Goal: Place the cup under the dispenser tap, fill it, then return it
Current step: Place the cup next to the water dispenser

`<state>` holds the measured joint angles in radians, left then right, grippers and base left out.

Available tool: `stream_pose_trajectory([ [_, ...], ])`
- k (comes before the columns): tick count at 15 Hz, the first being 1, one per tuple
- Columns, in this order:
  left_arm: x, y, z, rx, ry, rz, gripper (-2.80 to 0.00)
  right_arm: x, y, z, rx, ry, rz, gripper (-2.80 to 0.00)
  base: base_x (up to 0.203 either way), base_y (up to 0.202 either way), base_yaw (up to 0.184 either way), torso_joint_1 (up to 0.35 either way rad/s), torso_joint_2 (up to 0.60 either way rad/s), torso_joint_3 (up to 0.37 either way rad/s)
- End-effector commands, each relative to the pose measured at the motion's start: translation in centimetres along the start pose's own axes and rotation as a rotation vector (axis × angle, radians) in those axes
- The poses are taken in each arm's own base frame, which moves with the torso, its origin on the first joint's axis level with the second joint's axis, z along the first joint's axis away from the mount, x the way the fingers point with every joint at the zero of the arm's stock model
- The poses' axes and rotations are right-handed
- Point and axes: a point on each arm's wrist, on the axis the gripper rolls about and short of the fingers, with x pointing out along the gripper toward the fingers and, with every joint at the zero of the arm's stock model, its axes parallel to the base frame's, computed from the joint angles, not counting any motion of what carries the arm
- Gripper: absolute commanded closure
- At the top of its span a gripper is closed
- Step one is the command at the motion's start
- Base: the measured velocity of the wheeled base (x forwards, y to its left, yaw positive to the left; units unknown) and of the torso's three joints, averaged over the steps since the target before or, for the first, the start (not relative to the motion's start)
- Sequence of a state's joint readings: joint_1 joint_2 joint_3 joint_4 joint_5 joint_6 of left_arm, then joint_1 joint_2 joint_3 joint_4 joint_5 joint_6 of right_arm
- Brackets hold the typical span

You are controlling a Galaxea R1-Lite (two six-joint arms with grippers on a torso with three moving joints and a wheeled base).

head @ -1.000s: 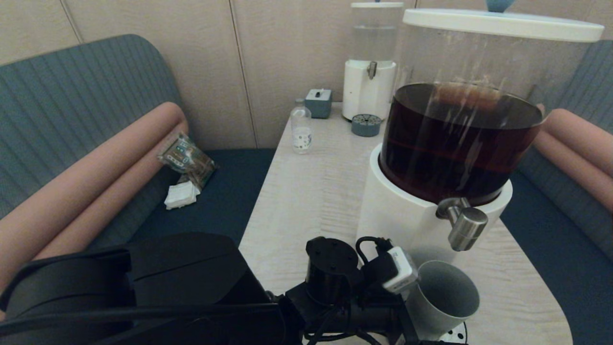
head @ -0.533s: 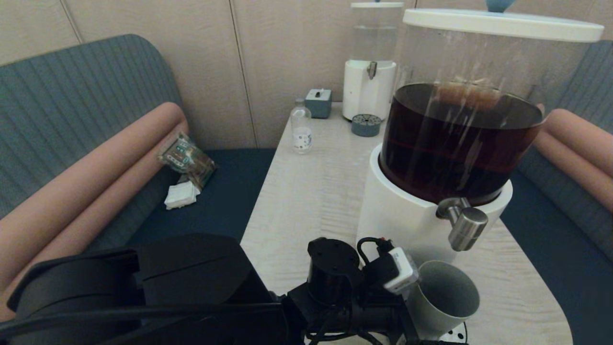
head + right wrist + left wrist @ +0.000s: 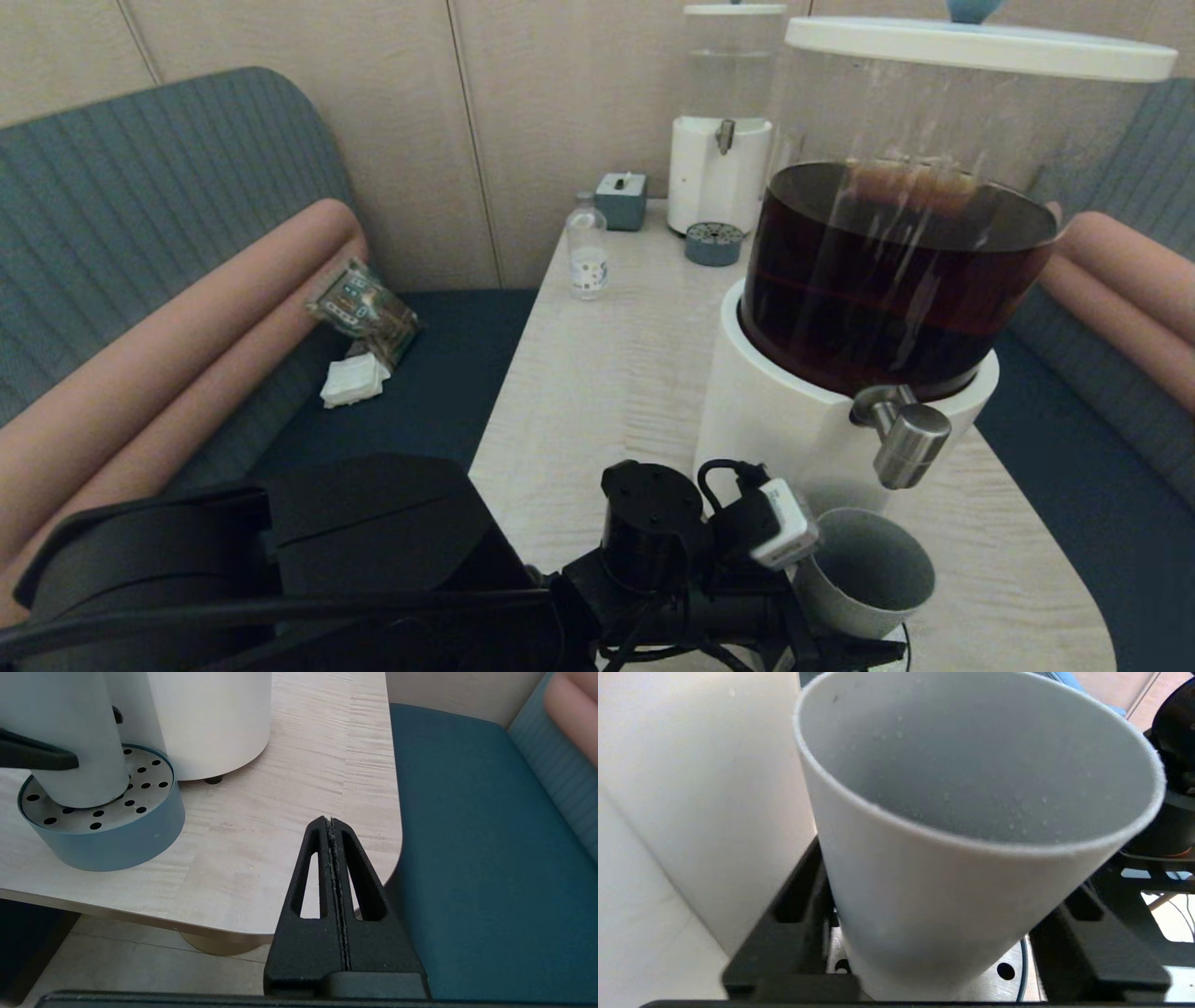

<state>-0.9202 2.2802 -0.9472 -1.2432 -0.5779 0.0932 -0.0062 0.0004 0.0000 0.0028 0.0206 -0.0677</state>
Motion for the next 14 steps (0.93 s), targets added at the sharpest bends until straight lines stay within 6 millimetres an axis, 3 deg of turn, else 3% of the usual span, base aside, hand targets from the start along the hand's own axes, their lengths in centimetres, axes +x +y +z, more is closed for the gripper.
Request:
stream_pose_trajectory([
  [1, 0.0, -0.1, 0.2, 0.005, -0.008, -0.006, 0.00, 0.1, 0.0, -0.3, 0.000, 0.007, 0.001, 0.00, 0.000, 0.000, 0.000, 0.000, 0.00, 0.000],
  [8, -0.4, -0.9, 1.1, 0.008, -0.016, -0.007, 0.00, 0.1, 0.0, -0.3, -0.001, 0.009, 0.001, 0.00, 0.000, 0.000, 0.000, 0.000, 0.00, 0.000],
  [14, -4.2, -2.6, 2.5, -0.038, 0.018, 0.076, 0.00, 0.1, 0.0, -0.3, -0.001, 0.007, 0.001, 0.00, 0.000, 0.000, 0.000, 0.000, 0.00, 0.000],
])
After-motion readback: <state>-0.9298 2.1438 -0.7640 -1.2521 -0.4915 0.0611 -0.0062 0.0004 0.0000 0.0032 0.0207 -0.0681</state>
